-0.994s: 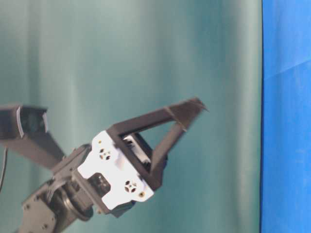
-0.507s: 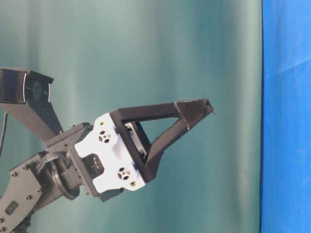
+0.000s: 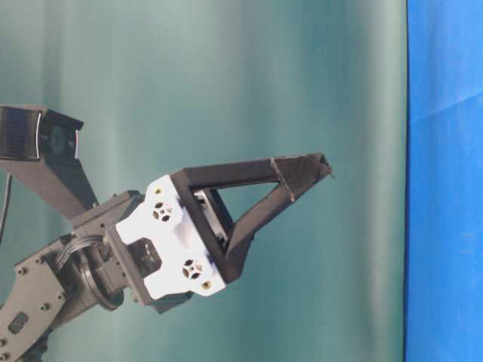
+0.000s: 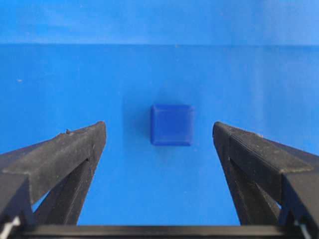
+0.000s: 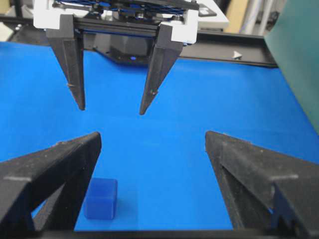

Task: Handover the blue block to the right arm after grasping it with the left arm, then place it in the designated position.
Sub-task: 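Lower the open left gripper over the blue cube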

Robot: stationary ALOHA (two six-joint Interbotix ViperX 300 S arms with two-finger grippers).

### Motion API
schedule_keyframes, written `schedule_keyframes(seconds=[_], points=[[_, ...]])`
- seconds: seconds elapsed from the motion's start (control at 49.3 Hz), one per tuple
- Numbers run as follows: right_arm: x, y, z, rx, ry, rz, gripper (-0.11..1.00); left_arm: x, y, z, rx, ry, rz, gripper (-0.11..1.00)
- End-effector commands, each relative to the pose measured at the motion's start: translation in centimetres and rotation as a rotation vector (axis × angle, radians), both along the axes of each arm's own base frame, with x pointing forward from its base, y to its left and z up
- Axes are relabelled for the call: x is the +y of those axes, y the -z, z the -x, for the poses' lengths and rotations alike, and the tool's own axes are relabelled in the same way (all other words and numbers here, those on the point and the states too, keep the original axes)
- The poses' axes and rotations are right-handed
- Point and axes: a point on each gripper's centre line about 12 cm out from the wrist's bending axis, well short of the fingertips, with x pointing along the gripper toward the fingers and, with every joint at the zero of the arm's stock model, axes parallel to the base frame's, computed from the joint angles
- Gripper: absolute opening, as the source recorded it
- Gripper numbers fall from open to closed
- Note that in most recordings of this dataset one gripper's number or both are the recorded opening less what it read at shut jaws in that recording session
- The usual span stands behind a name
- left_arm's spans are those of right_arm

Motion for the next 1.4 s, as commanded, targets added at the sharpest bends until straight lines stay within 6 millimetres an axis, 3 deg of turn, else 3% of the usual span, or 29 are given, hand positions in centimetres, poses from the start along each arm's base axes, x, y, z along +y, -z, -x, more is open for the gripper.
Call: schedule_keyframes(seconds=[0.0, 0.77, 1.095, 1.379], points=[[0.0, -0.9, -0.3, -0.020, 0.001, 0.004, 0.98, -0.1, -1.6, -0.2, -0.045, 0.005, -0.001, 0.92], [0.0, -0.8, -0.4, -0.015, 0.001, 0.004, 0.98, -0.1, -1.5, -0.2, -0.044, 0.001, 0.002, 0.92], [0.0, -0.4, -0.6, -0.001, 0.001, 0.003, 0.98, -0.4, 4.0, -0.6, -0.025, 0.008, 0.001, 0.92], [-0.2, -0.2, -0.8, 0.008, 0.008, 0.003, 0.98, -1.1, 7.0, -0.4, -0.095, 0.018, 0.011, 0.92]])
